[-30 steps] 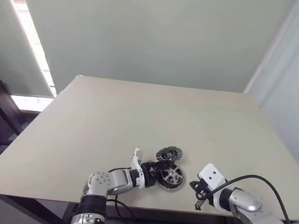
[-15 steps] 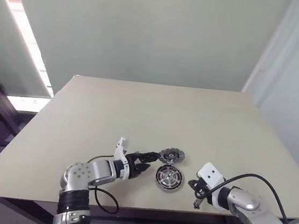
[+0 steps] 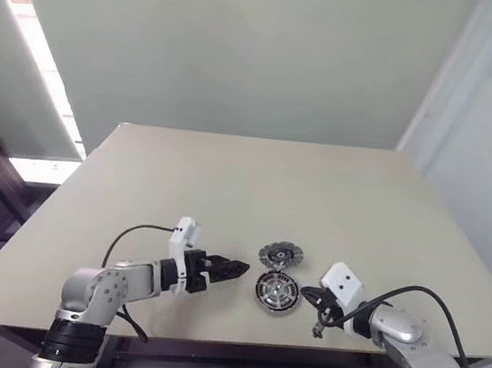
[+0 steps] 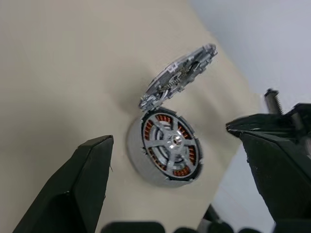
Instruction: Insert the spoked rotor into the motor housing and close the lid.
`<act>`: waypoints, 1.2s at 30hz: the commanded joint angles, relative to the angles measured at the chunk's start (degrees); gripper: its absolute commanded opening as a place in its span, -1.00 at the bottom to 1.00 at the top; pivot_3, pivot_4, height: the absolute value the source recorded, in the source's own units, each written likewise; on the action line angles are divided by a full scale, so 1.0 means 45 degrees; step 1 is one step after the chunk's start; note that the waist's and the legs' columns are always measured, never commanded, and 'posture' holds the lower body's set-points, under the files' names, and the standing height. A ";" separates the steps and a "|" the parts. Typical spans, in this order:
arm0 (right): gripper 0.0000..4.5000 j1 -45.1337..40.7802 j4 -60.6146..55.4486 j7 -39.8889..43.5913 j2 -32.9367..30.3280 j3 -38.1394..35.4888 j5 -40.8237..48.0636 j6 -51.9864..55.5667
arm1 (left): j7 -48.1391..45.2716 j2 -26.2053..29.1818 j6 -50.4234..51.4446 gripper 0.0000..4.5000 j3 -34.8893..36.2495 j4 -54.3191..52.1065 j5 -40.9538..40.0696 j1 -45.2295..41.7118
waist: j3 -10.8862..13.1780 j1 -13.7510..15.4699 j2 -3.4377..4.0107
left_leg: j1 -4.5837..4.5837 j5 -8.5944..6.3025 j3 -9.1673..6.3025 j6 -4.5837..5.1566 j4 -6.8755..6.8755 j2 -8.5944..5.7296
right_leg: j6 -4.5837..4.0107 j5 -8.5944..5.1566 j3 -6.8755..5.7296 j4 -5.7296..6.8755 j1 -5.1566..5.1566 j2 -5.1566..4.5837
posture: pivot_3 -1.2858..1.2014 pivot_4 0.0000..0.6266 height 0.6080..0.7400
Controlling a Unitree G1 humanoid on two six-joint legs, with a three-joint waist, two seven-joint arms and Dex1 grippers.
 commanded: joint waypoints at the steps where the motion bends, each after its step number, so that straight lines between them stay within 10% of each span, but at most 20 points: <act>1: -0.75 -0.0385 -0.0749 0.0187 -0.0218 0.0213 -0.0049 0.0834 | -0.0394 0.0131 -0.0761 1.00 -0.0071 -0.0039 0.0498 0.0046 | 0.0000 -0.0007 -0.0006 | 0.0000 0.0000 -0.0001 0.0000 0.0001 0.0002 | 0.0000 0.0000 0.0000 0.0001 0.0001 0.0000 | 0.03 -1.00 1.00; 12: 0.96 -0.1497 -0.1096 0.0813 -0.0773 0.1997 -0.1018 0.1314 | -0.2059 0.1241 -0.2531 1.00 -0.0778 0.0069 0.2124 0.0729 | 0.0004 -0.0010 -0.0006 | 0.0000 -0.0001 0.0001 0.0002 -0.0003 0.0009 | 0.0000 0.0000 -0.0003 0.0002 -0.0007 0.0003 | 0.03 -1.00 1.00; 18: 1.00 -0.2090 -0.0649 0.0980 -0.0874 0.2928 -0.2059 0.0900 | -0.2345 0.1495 -0.2050 0.72 -0.0951 -0.0160 0.2244 0.0950 | 0.0003 -0.0012 -0.0007 | -0.0002 -0.0001 -0.0006 0.0003 -0.0003 0.0010 | 0.0002 0.0001 -0.0008 0.0002 -0.0010 0.0003 | 0.03 -1.00 1.00; 29: 1.00 -0.2899 0.0653 0.1337 -0.0850 0.4535 -0.4145 -0.0621 | -0.2389 0.1466 -0.2022 -0.99 -0.1169 0.0145 0.2647 0.0750 | 0.0003 -0.0010 -0.0008 | 0.0001 0.0000 -0.0009 0.0004 -0.0001 0.0015 | 0.0003 0.0002 -0.0017 0.0006 -0.0009 0.0004 | 0.03 -1.00 1.00; 36: 1.00 -0.2883 0.1213 0.1532 -0.0792 0.5013 -0.5207 -0.1366 | -0.2469 0.1467 -0.2259 -0.99 -0.1339 0.0284 0.3072 0.0702 | 0.0003 -0.0012 -0.0008 | 0.0001 0.0000 -0.0012 0.0004 -0.0001 0.0014 | 0.0004 0.0003 -0.0019 0.0007 -0.0008 0.0003 | 0.03 -1.00 1.00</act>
